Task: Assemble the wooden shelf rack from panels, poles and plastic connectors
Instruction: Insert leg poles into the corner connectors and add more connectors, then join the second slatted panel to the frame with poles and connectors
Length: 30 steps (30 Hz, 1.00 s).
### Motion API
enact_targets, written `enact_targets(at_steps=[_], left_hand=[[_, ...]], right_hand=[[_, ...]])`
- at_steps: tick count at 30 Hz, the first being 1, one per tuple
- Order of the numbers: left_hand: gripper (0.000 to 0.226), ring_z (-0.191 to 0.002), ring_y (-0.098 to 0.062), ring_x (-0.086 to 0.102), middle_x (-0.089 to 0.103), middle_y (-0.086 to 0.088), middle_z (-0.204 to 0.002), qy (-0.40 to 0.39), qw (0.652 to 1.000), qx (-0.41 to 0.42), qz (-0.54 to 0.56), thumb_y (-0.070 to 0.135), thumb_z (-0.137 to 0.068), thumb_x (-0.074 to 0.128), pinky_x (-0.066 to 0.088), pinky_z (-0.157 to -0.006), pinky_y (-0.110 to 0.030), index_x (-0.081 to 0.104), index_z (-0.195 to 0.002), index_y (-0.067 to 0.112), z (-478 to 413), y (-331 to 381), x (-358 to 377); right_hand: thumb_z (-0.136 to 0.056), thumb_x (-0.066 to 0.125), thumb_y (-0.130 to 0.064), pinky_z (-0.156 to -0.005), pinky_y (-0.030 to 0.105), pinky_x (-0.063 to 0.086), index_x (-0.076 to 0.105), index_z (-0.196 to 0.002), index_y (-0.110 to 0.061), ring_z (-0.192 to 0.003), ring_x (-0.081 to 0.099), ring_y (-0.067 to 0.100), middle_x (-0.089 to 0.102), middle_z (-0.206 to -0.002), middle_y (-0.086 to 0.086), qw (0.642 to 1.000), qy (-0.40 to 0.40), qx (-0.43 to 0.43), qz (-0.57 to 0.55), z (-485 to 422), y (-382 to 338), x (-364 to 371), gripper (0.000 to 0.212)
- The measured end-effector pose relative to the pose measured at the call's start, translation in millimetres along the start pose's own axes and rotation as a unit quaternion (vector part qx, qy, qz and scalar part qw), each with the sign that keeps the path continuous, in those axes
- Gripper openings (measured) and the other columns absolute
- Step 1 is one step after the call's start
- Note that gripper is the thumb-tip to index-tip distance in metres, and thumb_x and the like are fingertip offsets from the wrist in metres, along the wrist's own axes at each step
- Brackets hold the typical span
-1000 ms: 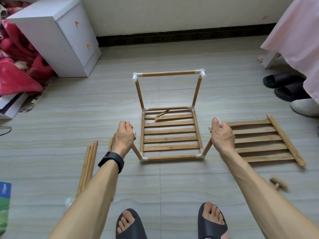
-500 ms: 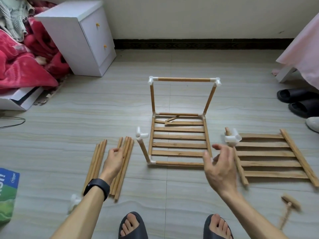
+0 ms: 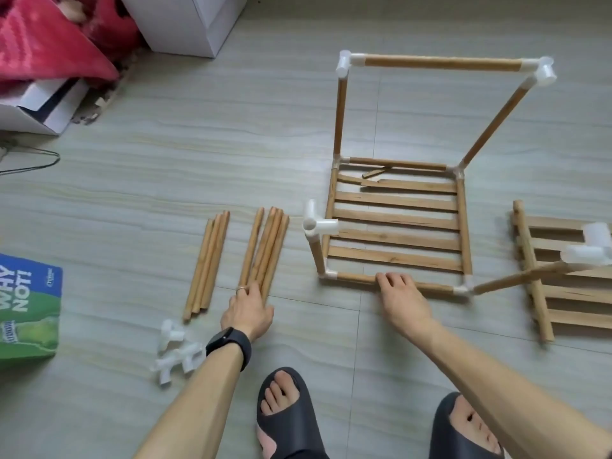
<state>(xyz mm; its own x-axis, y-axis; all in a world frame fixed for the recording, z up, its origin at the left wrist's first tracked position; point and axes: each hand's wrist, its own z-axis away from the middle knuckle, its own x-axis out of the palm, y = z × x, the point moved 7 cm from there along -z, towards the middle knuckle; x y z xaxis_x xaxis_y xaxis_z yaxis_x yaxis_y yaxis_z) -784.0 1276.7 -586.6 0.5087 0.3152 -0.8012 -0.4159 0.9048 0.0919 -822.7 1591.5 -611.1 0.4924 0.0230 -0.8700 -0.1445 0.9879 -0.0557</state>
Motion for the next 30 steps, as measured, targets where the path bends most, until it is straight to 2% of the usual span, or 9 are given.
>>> enact_targets(at_steps=[2, 4, 13, 18, 21, 23, 25, 28, 30], left_hand=[[0.049, -0.128, -0.033, 0.046, 0.039, -0.012, -0.144, 0.011, 0.999, 0.003, -0.039, 0.04, -0.099, 0.053, 0.046, -0.093, -0.044, 0.039, -0.139, 0.016, -4, -1, 3], [0.045, -0.125, -0.031, 0.048, 0.044, -0.011, -0.138, 0.028, 0.997, 0.008, -0.07, 0.04, -0.099, 0.054, 0.048, -0.088, -0.043, 0.042, -0.135, 0.017, -6, -1, 4], [0.03, -0.12, -0.025, 0.055, 0.058, -0.004, -0.127, 0.024, 0.992, -0.015, -0.126, 0.036, -0.1, 0.048, 0.048, -0.082, -0.038, 0.06, -0.123, 0.02, 1, 3, 18], [0.026, -0.095, -0.028, 0.066, 0.069, -0.005, -0.103, -0.03, 0.994, -0.039, 0.102, 0.043, -0.1, 0.051, 0.053, -0.081, -0.035, 0.062, -0.103, 0.019, 2, -9, 10], [0.022, -0.071, -0.025, 0.069, 0.075, -0.01, -0.096, -0.097, 0.927, -0.043, 0.359, 0.025, -0.102, 0.057, 0.057, -0.067, -0.034, 0.065, -0.108, 0.005, 10, -11, -5], [0.022, -0.071, -0.022, 0.072, 0.076, -0.01, -0.1, -0.145, 0.876, -0.044, 0.459, 0.02, -0.104, 0.056, 0.056, -0.057, -0.029, 0.062, -0.116, 0.003, 23, -12, -23], [0.02, -0.078, -0.018, 0.075, 0.077, -0.006, -0.107, -0.167, 0.849, -0.02, 0.501, 0.024, -0.103, 0.058, 0.057, -0.06, -0.027, 0.063, -0.116, 0.01, 38, -11, -49], [0.019, -0.08, -0.014, 0.072, 0.076, 0.0, -0.103, -0.151, 0.84, 0.044, 0.519, 0.03, -0.101, 0.061, 0.057, -0.066, -0.028, 0.066, -0.115, 0.018, 62, -2, -100], [0.02, -0.077, -0.012, 0.069, 0.075, 0.002, -0.097, -0.13, 0.854, 0.095, 0.495, 0.031, -0.1, 0.062, 0.056, -0.068, -0.028, 0.066, -0.118, 0.022, 83, 11, -137]], right_hand=[[-0.102, 0.043, -0.01, -0.086, 0.04, 0.053, 0.041, -0.14, -0.019, -0.122, 0.045, 0.03, 0.051, -0.135, 0.004, 1.0, 0.015, -0.01, 0.014, 12, 1, 8, 0.039], [-0.104, 0.042, -0.013, -0.07, 0.037, 0.053, 0.042, -0.135, -0.022, -0.112, 0.047, 0.028, 0.051, -0.127, 0.002, 0.999, 0.0, -0.023, 0.033, 32, 1, 22, 0.032], [-0.106, 0.041, -0.018, -0.06, 0.037, 0.043, 0.046, -0.125, -0.023, -0.105, 0.05, 0.03, 0.056, -0.12, 0.003, 0.999, -0.015, -0.027, 0.018, 51, 2, 34, 0.02], [-0.107, 0.038, -0.018, -0.07, 0.041, 0.049, 0.049, -0.123, -0.022, -0.103, 0.053, 0.03, 0.057, -0.117, 0.005, 1.0, -0.016, -0.016, -0.004, 51, 0, 28, 0.02], [-0.104, 0.041, -0.023, -0.082, 0.043, 0.053, 0.049, -0.127, -0.021, -0.11, 0.052, 0.029, 0.057, -0.122, 0.006, 0.999, -0.038, -0.005, -0.017, 56, -2, 25, 0.024], [-0.102, 0.043, -0.034, -0.089, 0.045, 0.053, 0.049, -0.133, -0.021, -0.117, 0.051, 0.03, 0.056, -0.127, 0.007, 0.998, -0.055, 0.005, -0.043, 62, -3, 19, 0.034], [-0.101, 0.047, -0.039, -0.098, 0.044, 0.05, 0.051, -0.139, -0.021, -0.122, 0.053, 0.029, 0.056, -0.135, 0.007, 0.992, -0.049, 0.015, -0.115, 70, -5, 4, 0.042], [-0.101, 0.056, -0.04, -0.097, 0.032, 0.049, 0.058, -0.135, -0.018, -0.118, 0.06, 0.019, 0.063, -0.133, 0.002, 0.952, 0.011, 0.025, -0.305, 84, -9, -41, 0.041], [-0.098, 0.061, -0.048, -0.082, 0.023, 0.05, 0.063, -0.126, -0.02, -0.104, 0.065, 0.012, 0.069, -0.123, 0.0, 0.883, 0.053, 0.032, -0.464, 101, -10, -82, 0.04]])
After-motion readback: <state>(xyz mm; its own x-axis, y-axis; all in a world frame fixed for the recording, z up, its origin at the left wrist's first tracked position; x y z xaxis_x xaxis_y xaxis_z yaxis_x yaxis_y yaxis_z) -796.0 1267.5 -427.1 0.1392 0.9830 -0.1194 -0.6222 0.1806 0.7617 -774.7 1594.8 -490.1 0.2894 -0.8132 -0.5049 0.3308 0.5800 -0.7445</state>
